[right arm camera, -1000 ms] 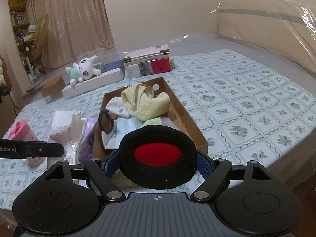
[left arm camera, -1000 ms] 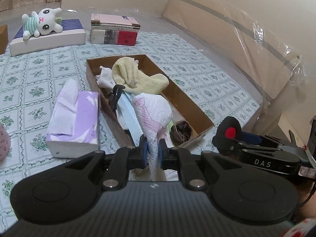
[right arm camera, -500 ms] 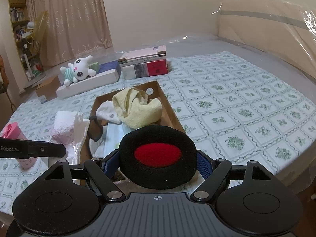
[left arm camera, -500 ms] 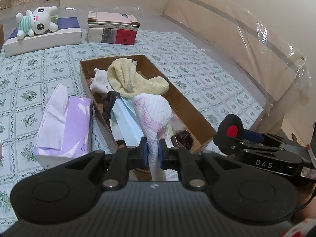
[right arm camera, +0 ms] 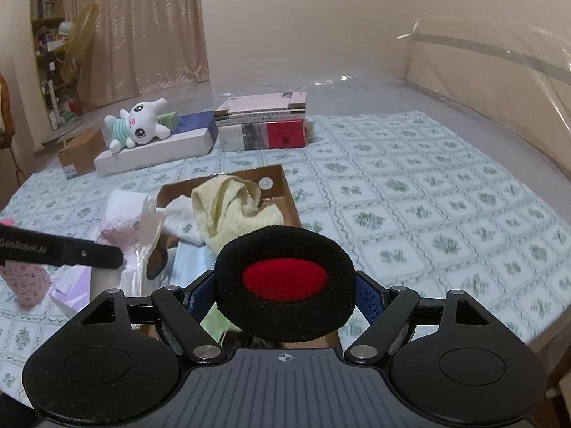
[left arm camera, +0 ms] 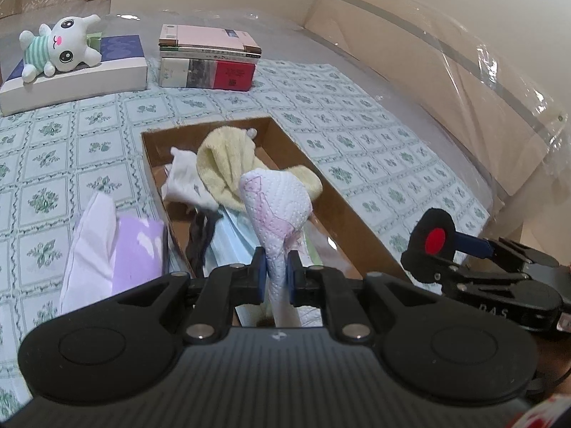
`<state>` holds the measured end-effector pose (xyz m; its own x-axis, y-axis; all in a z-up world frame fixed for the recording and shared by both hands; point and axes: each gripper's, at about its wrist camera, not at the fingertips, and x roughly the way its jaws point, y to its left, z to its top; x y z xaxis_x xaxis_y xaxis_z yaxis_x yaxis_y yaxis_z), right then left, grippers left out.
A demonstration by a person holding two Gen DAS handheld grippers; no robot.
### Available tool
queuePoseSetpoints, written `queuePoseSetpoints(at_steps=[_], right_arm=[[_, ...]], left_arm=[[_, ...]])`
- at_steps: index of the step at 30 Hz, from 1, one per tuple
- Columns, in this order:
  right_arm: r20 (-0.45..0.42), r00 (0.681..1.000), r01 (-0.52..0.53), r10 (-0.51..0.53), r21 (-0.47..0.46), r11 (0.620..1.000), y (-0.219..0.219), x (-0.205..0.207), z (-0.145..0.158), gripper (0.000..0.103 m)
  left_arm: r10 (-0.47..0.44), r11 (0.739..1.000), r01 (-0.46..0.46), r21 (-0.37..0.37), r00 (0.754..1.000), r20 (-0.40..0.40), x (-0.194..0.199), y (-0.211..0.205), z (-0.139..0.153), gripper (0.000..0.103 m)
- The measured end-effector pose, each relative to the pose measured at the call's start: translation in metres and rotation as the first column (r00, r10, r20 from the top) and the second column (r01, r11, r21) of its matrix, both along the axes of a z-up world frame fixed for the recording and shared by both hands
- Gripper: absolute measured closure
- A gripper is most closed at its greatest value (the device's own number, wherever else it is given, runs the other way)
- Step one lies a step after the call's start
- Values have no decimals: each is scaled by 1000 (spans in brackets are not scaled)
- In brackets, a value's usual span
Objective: Organize soft objects
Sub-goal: 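Carry the white cloth and round pad over the cardboard box with both grippers, then open both grippers to drop the cloth and pad into the box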
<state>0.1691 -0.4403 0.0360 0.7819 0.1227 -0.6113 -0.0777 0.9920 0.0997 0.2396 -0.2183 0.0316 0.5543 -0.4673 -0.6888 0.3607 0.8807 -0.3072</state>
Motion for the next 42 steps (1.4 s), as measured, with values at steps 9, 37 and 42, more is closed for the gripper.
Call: queuePoseSetpoints(at_steps=[9, 37, 42], right_arm=[[-8, 996, -90, 90, -65, 994, 4, 55, 6, 24], [-132, 972, -211, 195, -118, 970, 21, 207, -28, 24], [-143, 971, -204, 190, -89, 975, 21, 214, -37, 24]], left_arm=[[25, 1000, -25, 6, 1000, -6, 50, -1, 3, 93], [135, 991, -134, 24, 990, -48, 146, 26, -39, 74], [148, 989, -148, 7, 989, -30, 140, 33, -34, 74]])
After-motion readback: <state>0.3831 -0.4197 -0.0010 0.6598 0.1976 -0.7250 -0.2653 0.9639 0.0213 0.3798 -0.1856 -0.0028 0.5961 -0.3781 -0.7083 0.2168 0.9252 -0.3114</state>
